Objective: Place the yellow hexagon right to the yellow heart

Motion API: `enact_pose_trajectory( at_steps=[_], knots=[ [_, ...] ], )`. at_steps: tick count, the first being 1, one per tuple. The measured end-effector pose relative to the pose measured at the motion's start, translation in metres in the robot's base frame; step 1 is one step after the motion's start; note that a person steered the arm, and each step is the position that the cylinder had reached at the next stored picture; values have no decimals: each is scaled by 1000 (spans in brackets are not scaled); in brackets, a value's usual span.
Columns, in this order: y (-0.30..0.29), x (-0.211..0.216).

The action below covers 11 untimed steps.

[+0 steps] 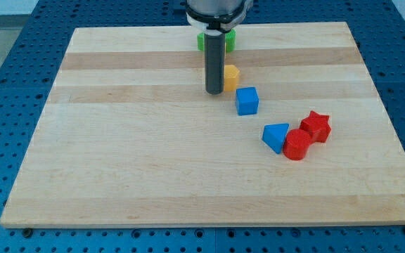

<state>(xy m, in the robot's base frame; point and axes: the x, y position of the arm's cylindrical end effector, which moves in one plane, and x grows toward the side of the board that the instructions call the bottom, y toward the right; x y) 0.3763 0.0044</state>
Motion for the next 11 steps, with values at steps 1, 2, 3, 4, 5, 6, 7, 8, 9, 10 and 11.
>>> enact_pose_trajectory(
  at_steps=[1,2,3,4,5,6,7,8,9,10,11],
  knots=[
    [6,-4],
    [23,-2],
    [39,-7],
    [51,5],
    [65,-5],
    [66,-24],
    [62,-31],
    [62,-31],
    [62,-31],
    [65,-32],
    [69,-32]
  ],
)
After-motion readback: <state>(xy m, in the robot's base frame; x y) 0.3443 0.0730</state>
